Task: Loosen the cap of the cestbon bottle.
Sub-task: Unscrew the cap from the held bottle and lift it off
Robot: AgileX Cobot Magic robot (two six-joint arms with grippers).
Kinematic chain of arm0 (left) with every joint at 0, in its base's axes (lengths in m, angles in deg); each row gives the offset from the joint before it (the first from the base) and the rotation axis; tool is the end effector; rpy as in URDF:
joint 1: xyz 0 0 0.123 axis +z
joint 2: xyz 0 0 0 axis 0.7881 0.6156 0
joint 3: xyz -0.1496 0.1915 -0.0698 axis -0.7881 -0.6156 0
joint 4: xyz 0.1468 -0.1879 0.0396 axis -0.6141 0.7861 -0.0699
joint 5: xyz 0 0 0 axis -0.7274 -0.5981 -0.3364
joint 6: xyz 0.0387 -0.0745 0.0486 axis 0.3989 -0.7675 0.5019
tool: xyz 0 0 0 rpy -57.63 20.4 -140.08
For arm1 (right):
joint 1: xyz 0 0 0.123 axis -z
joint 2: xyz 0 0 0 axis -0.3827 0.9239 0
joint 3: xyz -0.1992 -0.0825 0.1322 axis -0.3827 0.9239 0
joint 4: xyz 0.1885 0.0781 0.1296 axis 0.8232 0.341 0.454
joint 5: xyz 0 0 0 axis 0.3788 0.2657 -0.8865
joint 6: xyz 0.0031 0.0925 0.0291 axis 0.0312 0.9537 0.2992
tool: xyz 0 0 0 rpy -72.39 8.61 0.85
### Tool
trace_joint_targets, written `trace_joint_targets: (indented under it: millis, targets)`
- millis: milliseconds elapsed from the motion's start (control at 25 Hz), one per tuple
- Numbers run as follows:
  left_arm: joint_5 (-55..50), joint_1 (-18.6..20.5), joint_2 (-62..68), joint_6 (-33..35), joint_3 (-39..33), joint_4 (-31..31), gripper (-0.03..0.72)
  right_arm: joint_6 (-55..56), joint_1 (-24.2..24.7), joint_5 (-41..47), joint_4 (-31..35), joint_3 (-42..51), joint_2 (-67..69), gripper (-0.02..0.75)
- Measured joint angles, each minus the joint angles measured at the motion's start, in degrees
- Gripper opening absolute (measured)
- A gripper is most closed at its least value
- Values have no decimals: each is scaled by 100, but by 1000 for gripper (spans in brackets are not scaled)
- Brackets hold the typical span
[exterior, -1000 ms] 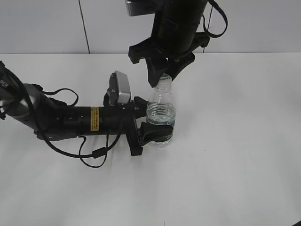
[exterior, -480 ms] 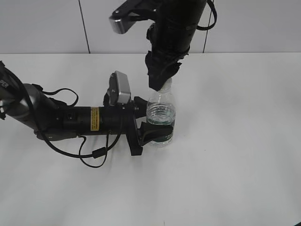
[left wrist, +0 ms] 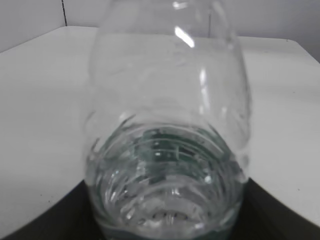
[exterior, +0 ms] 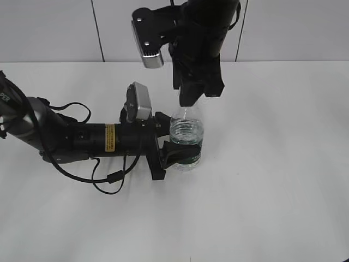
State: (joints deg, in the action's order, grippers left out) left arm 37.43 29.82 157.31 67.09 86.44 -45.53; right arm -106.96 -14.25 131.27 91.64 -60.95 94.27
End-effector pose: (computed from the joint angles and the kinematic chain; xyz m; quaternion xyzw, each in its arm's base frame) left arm 0.3056 -0.2111 0.0461 0.5036 0.6026 -0.4012 0.4714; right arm 0.3230 0.2559 0.2307 -0.8184 0.5593 0.0203 0.1299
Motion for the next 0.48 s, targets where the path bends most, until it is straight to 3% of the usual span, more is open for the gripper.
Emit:
trace_joint_targets:
  millis: [480]
  targets:
    - [-7, 0, 0, 0, 0, 12, 412, -262, 0, 0, 0, 0, -2, 297]
